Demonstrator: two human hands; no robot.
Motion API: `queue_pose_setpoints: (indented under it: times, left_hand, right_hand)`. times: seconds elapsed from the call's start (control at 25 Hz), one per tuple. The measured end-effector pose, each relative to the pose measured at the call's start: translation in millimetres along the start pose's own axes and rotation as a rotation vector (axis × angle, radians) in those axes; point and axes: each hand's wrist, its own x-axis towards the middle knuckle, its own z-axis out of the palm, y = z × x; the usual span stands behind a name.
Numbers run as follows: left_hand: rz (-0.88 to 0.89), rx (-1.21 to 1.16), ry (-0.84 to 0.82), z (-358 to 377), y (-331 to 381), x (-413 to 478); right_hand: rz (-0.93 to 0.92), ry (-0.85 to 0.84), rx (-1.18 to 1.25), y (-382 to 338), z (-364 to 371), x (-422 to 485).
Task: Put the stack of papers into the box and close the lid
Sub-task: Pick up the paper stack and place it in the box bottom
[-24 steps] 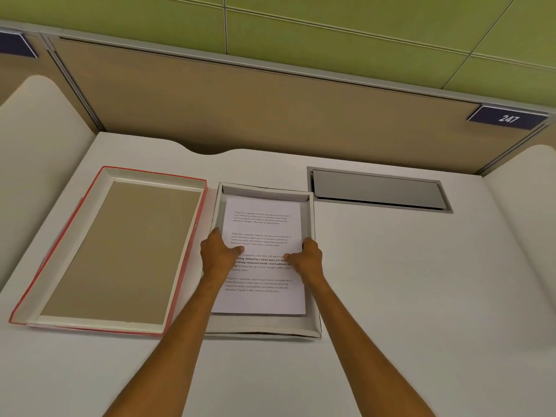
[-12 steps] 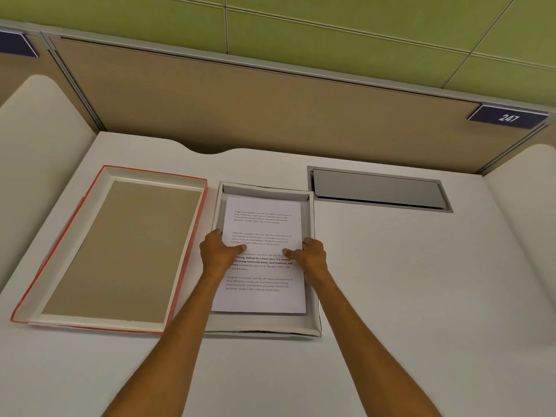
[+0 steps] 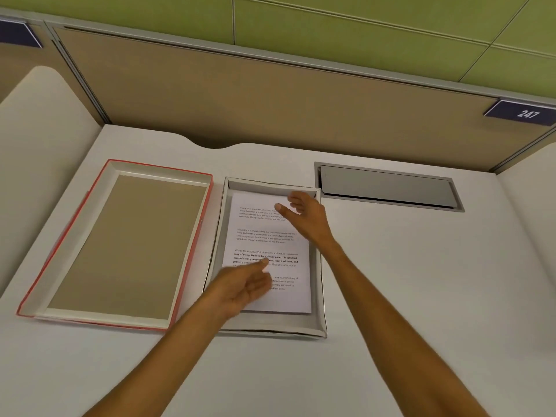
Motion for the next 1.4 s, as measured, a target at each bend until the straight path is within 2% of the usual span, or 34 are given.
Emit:
queue_pose_setpoints:
  times: [0.08,0.16,0.28,0.48,0.72,1.04,1.4]
  left_hand:
    - [-0.178,-0.059,-0.007,0,-21,-10]
    - [-0.263,-0.098,0.004,-3,-38,-15]
    - [-0.292,-0.136,0.029,-5,-46,-14]
    - [-0.245,-0.182,0.072,-11,-51,10]
    - [-0.262,-0.24,0.09,-15,-54,26]
    - [-0.252,-0.238,0.106,-16,-55,33]
    - [-0.251,-0.209,0.074,-13,-57,23]
  right_hand:
    - [-0.062,-0.132,-0.151,-3,0,24]
    - [-0.081,-0.218,-0.264,-2,3,44]
    - [-0.09,-0.291,-0.349,2,9,70]
    - [-0.094,-0.357,-0.447,14,19,94]
    - [-0.076,-0.361,-0.37,18,25,103]
    - [-0.032,-0.288,-0.271,26,33,101]
    - [-0.03,-0.313,-0.336,17,32,100]
